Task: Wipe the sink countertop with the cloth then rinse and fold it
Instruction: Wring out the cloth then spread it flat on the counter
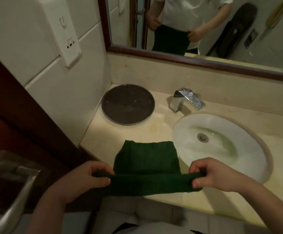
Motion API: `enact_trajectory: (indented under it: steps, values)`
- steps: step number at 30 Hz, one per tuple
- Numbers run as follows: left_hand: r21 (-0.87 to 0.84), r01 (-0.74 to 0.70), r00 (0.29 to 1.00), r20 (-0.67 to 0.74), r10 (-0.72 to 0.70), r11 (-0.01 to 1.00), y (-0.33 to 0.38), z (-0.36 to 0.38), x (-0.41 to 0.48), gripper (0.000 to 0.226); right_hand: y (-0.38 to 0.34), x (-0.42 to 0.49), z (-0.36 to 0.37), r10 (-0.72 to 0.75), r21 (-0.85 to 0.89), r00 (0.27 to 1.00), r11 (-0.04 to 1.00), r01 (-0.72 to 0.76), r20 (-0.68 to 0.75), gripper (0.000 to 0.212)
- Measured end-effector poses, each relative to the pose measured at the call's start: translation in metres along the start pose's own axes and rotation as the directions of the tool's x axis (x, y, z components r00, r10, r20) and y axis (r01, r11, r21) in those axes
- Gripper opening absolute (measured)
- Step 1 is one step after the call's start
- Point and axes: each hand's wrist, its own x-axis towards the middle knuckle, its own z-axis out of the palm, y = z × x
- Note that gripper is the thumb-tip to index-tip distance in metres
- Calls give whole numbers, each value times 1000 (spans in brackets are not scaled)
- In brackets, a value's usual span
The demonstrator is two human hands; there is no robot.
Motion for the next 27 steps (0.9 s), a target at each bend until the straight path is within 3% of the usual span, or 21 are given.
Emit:
enact_trajectory:
  steps: [2,5,8,16,22,24,27]
  values:
    - [-167,22,998,-49,-31,986,-12,0,17,32,6,14,1,10,28,997,1000,-8,-70,16]
    - [-326,16,986,-151,-69,945,-10,3,52,11,14,45,-3,47,-18,976,998,-52,-215,21]
    - [-265,32,973,-214,-91,964,-10,4,93,14,20,80,-8,74,-65,956,993,-96,-284,31]
    - [-144,25,889,-449,-87,989,-12,5,153,9,28,144,-20,158,-168,931,961,-222,-328,22]
    - [118,91,829,-560,-10,989,-14,10,174,3,36,162,-13,146,-284,921,923,-258,-362,20]
    - [258,89,821,-565,76,962,-14,13,179,19,36,164,-10,111,-319,912,914,-249,-394,25]
    - [467,59,895,-416,161,882,-9,20,183,47,41,166,-9,112,-376,932,893,-247,-346,31]
